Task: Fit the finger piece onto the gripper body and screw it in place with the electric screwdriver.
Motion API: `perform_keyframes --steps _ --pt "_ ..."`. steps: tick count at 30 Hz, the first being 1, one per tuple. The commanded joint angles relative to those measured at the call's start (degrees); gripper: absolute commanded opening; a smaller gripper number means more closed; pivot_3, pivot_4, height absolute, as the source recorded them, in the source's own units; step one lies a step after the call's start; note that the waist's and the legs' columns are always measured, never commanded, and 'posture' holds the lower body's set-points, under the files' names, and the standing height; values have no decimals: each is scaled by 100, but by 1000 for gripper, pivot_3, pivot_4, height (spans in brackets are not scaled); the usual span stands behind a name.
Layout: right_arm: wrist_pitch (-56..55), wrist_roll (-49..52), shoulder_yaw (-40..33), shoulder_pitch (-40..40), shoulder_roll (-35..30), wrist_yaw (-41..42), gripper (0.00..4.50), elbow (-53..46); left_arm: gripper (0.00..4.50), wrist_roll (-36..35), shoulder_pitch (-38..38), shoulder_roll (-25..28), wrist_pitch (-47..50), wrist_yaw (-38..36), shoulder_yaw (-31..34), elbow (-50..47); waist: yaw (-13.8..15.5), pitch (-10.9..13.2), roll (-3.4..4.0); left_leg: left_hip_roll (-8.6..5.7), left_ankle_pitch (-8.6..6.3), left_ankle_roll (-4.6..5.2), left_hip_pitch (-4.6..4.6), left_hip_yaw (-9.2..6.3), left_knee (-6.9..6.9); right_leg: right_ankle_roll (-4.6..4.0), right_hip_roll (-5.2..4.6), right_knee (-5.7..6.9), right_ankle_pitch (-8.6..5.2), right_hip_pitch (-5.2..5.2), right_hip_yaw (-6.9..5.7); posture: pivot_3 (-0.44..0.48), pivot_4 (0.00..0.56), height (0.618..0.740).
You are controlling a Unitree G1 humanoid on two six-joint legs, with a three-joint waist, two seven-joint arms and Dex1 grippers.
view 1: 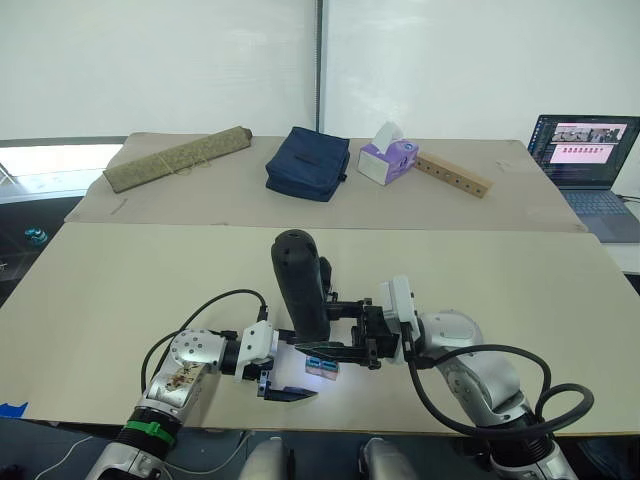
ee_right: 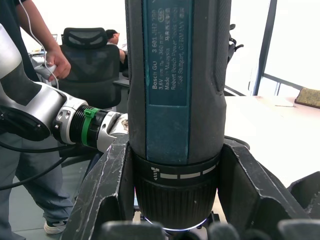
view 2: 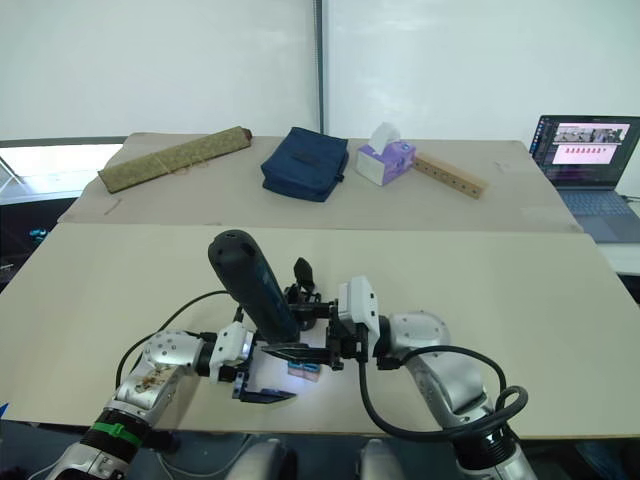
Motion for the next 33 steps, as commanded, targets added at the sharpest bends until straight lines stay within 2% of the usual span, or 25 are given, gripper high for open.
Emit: perform_keyframes --steps 1,33 --pt "-134 131 -89 -82 61 -7 1898 -173 4490 135 121 -59 129 -11 -316 26 0 0 0 0 0 0 0 -1 0 0 0 0 0 0 0 0 150 740" --pt "-115 136 -89 -148 117 20 1898 -63 4490 63 229 66 304 150 -234 -194 -24 0 0 4 0 0 -1 -2 -1 0 3 0 0 -3 1 0 150 740"
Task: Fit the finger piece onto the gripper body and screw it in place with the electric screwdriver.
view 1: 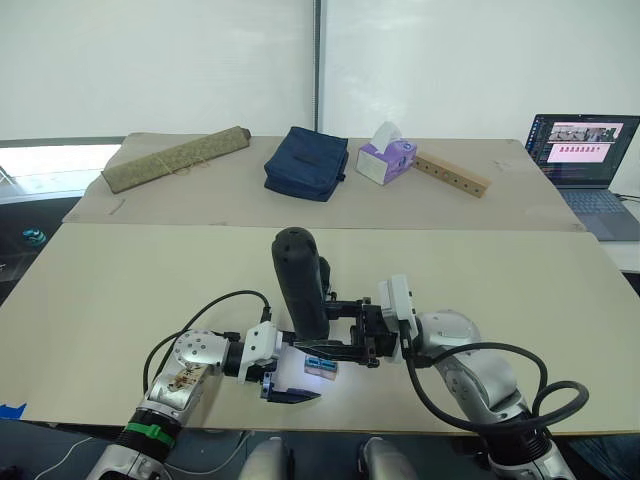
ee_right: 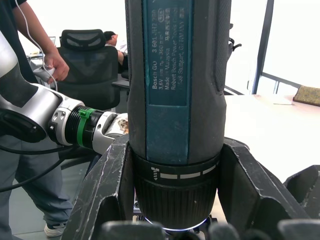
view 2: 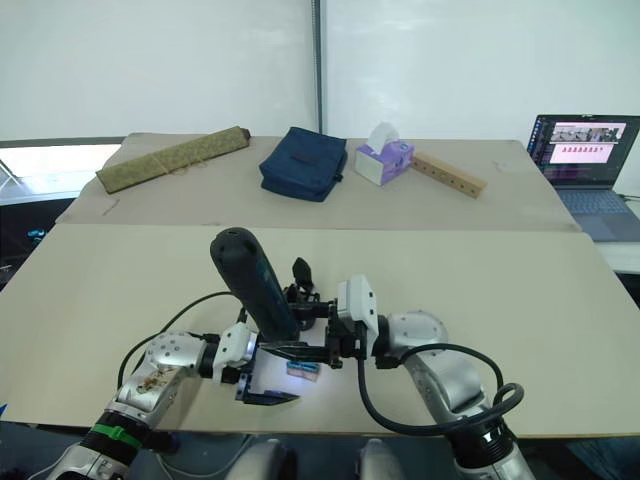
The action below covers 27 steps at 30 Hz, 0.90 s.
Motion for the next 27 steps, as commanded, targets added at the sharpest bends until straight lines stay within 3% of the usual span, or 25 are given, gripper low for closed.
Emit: perform_keyframes --steps 1,27 --pt "-113 138 -91 -125 48 14 1898 -168 4490 69 173 44 61 12 -138 34 -8 0 0 0 0 0 0 0 0 0 0 0 0 0 0 0 150 740" --pt "-115 91 -61 -166 105 -15 1898 -111 4490 12 279 123 52 118 -77 57 -62 0 0 3 0 0 2 -3 -3 -2 3 2 -1 -1 1 0 150 740"
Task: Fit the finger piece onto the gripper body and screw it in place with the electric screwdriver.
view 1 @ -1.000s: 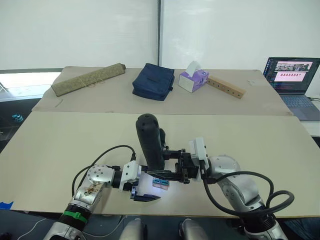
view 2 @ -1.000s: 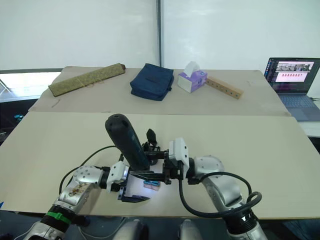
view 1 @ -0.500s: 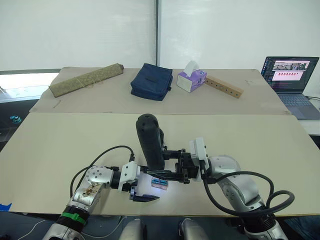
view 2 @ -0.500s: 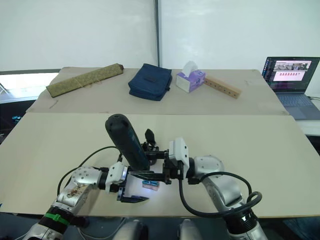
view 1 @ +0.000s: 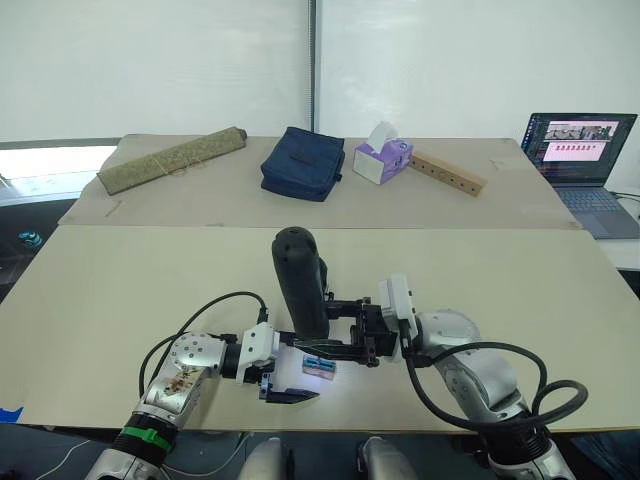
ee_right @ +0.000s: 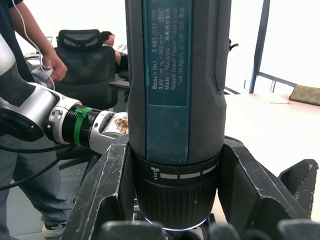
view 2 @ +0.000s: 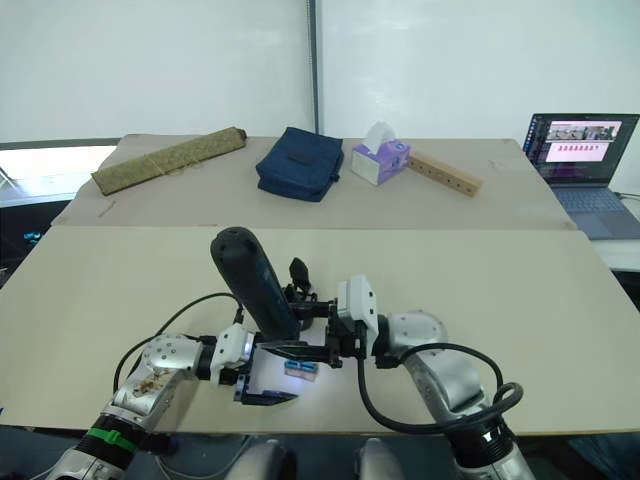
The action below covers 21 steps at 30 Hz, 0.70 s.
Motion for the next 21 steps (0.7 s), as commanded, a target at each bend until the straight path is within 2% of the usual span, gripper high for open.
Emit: perform_keyframes --steps 1,21 --pt "-118 90 -60 -136 52 -5 1898 -152 4490 68 176 57 63 -24 -114 132 -7 0 0 0 0 0 0 0 0 0 0 0 0 0 0 0 150 740" --pt "-143 20 16 -145 113 32 1898 -64 4490 32 165 90 278 55 -117 -92 -50 0 0 3 0 0 2 -2 -3 -2 3 1 0 -1 1 0 150 740"
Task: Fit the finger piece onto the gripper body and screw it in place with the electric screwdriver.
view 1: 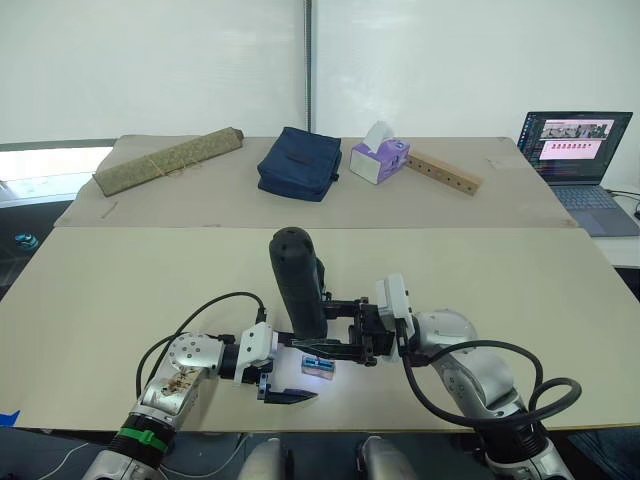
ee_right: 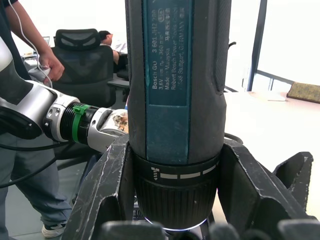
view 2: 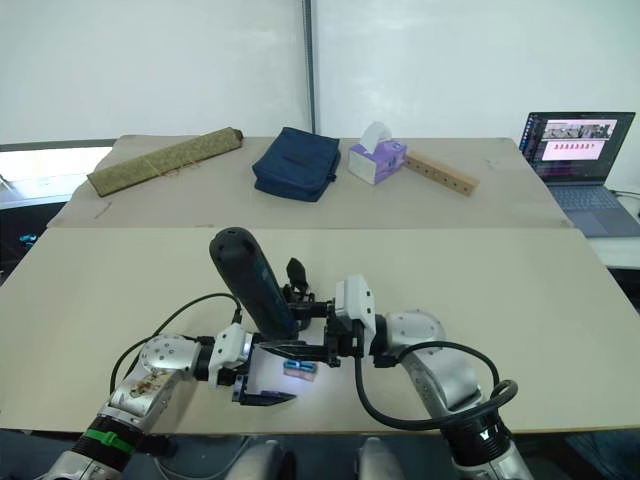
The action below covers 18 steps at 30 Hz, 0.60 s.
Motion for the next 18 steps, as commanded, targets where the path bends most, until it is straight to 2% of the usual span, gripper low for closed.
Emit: perform_keyframes --steps 1,18 --pt "-147 68 -17 -125 59 25 1898 -140 4490 53 118 17 143 7 -136 12 0 0 0 0 0 0 0 0 0 0 0 0 0 0 0 0 150 740" --pt "-40 127 -46 -140 -31 57 1898 -238 4490 84 104 -8 41 -18 -132 184 1 0 0 0 0 0 0 0 0 0 0 0 0 0 0 0 150 740"
